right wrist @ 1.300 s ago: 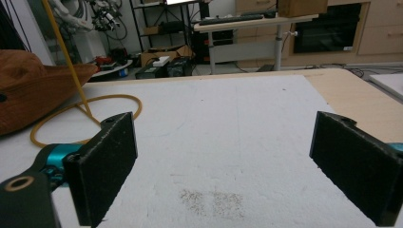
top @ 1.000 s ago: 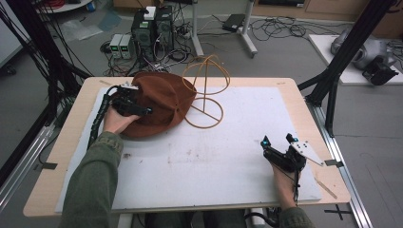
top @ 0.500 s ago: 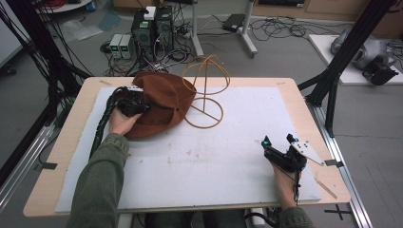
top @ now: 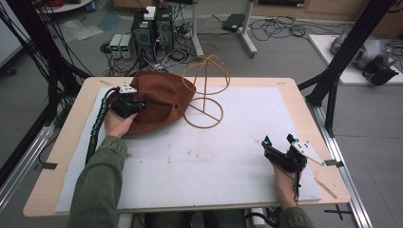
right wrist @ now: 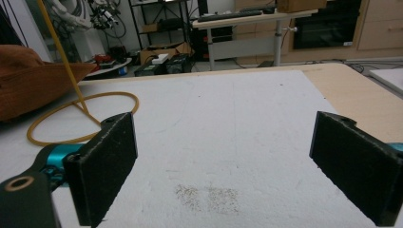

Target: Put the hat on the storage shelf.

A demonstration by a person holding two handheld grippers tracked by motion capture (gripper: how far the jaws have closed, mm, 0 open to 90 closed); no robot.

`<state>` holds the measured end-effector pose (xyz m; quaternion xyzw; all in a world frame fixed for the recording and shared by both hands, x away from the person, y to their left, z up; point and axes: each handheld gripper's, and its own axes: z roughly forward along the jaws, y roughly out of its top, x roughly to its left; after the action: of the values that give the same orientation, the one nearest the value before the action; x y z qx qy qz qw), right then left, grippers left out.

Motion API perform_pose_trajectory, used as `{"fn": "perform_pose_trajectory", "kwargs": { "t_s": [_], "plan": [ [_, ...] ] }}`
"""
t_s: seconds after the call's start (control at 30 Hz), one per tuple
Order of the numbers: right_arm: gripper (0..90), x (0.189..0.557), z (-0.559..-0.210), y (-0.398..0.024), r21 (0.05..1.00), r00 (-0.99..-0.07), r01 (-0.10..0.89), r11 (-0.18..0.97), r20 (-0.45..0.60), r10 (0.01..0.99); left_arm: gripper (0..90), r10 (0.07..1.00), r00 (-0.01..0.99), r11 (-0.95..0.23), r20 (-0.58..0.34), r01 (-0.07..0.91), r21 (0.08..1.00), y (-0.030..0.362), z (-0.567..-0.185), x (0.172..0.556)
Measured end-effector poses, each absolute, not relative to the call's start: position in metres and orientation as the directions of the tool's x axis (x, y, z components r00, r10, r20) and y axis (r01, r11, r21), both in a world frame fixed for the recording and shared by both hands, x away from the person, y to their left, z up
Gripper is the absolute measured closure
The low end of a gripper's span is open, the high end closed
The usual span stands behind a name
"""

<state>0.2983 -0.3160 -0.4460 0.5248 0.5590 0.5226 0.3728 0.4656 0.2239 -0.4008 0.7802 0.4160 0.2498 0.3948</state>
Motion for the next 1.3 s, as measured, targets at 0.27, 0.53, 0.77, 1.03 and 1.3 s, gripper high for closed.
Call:
{"fn": "perform_pose_trajectory", "kwargs": {
  "t_s": [0.27,0.53,0.77,1.03,1.3],
  "plan": [
    [7.9,0.298,-0.446,-0.317,0.976,-0.169,0.192,-0.099,0.133,0.977,87.3,0.873,0.482,-0.279,0.071,0.375,0.884,0.241,-0.388,0.445],
    [7.9,0.298,-0.445,-0.318,0.976,-0.169,0.189,-0.108,0.140,0.976,87.2,0.918,0.392,-0.185,0.068,0.269,0.945,0.255,-0.367,0.423],
    [7.9,0.298,-0.445,-0.317,0.973,-0.170,0.194,-0.123,0.157,0.973,87.2,0.940,0.332,-0.135,0.078,0.151,0.979,0.257,-0.349,0.406],
    [7.9,0.298,-0.445,-0.317,0.973,-0.171,0.189,-0.129,0.162,0.972,87.1,0.949,0.314,-0.016,0.028,-0.040,0.999,0.257,-0.324,0.384],
    [7.9,0.297,-0.444,-0.317,0.974,-0.172,0.190,-0.127,0.160,0.972,87.1,0.937,0.348,0.031,0.025,-0.154,0.988,0.253,-0.300,0.376]
  ]
}}
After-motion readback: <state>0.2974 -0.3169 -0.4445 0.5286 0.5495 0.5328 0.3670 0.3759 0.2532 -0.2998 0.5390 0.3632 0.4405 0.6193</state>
